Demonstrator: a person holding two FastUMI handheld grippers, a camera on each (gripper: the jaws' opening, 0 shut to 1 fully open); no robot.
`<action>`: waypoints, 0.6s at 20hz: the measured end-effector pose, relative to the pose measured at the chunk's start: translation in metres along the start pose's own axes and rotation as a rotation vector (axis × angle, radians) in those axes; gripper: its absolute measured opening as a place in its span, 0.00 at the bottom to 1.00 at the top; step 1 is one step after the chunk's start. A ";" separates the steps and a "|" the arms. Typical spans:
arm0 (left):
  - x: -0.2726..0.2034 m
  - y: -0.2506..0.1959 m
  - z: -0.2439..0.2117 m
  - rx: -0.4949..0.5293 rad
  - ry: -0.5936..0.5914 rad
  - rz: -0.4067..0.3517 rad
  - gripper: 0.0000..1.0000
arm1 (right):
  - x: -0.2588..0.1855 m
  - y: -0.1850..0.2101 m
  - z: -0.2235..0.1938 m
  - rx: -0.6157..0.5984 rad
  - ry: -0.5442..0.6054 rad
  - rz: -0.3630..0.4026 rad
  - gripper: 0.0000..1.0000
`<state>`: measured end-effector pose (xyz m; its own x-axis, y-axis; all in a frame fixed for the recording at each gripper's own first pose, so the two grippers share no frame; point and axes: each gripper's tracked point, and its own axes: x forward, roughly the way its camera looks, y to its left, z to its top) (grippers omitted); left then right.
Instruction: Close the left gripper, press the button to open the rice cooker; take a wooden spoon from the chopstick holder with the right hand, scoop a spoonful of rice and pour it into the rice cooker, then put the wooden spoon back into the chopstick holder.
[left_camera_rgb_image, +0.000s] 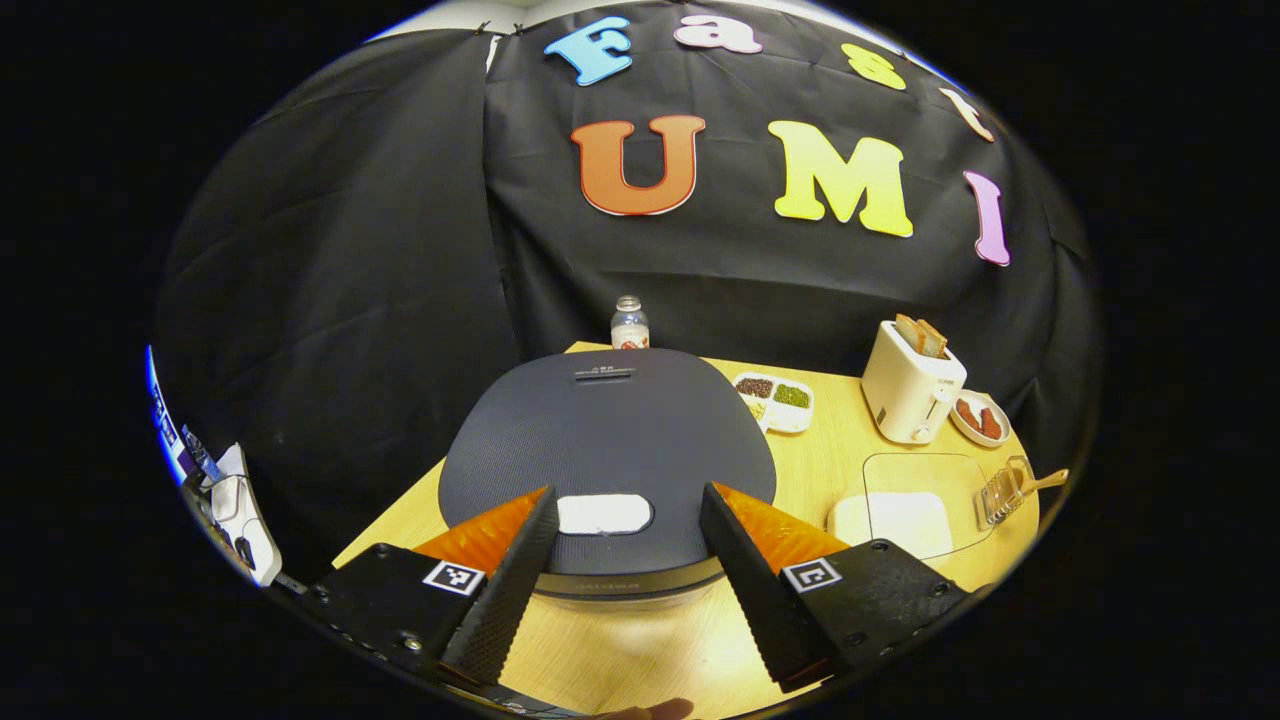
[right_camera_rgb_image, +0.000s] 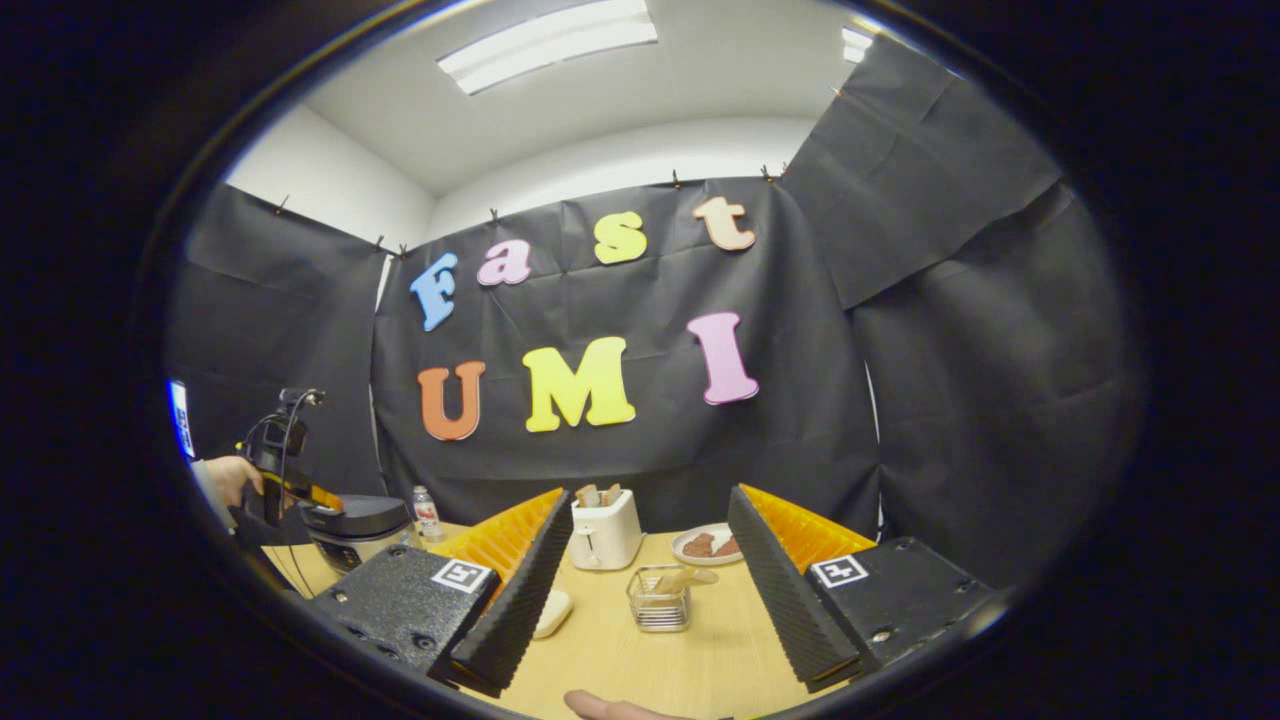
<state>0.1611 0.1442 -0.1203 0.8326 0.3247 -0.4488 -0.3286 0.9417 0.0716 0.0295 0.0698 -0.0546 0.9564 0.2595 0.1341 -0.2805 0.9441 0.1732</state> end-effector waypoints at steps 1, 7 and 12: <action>-0.001 0.002 -0.001 0.000 -0.007 -0.007 0.94 | 0.001 0.000 0.000 0.000 -0.001 -0.001 1.00; -0.006 0.009 -0.002 0.016 -0.107 -0.045 0.93 | 0.004 0.009 -0.007 -0.009 0.008 0.004 1.00; -0.010 0.010 -0.002 0.040 -0.222 -0.017 0.94 | 0.006 0.023 -0.007 -0.030 0.003 0.033 1.00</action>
<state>0.1489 0.1498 -0.1168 0.9169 0.3161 -0.2437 -0.2996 0.9485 0.1030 0.0290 0.0942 -0.0569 0.9470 0.2907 0.1367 -0.3090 0.9408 0.1396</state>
